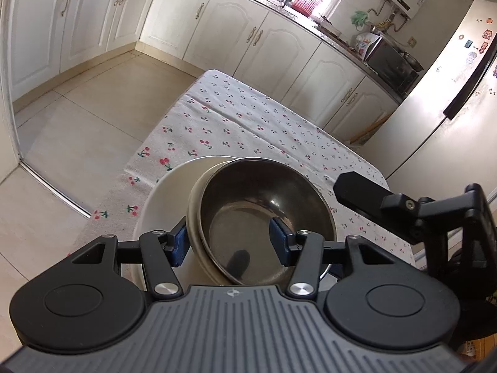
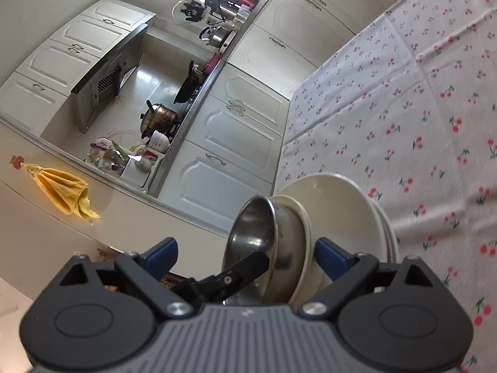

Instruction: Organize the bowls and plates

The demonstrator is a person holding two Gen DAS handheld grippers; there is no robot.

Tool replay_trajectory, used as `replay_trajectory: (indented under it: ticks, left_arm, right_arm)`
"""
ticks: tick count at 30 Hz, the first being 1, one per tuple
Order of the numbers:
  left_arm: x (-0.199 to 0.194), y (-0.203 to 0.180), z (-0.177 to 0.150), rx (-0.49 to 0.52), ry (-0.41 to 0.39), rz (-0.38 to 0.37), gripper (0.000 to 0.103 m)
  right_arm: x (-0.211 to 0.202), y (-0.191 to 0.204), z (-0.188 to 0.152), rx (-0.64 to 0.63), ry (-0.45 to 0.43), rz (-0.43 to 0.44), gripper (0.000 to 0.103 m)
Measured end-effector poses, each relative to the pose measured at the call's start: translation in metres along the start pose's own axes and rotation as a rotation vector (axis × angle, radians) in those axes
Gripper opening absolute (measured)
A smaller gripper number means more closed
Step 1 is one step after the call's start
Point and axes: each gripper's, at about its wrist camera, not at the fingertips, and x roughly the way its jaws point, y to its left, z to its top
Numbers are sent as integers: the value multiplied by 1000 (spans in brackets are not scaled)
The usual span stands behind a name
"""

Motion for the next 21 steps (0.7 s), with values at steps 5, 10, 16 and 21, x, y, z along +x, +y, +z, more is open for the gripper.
replay_trajectory:
  ticks: [5,10,16,21]
  left_arm:
    - [-3,1,-2,1,-2,16,61]
    - [-10,-1,-2,22,-39,55,65]
    - [-30,-7,-9,69,-90,90,82]
    - [-44,-13,-23,121,-111,115,98]
  right_arm:
    - [-4,2,-4,13,6,-1,95]
    - [-21,4,-2,-4,-57,-50,99]
    - [-49,11,-11,-108,-137,-175,102]
    - [-64,13,-25,-174,-163,-242,102]
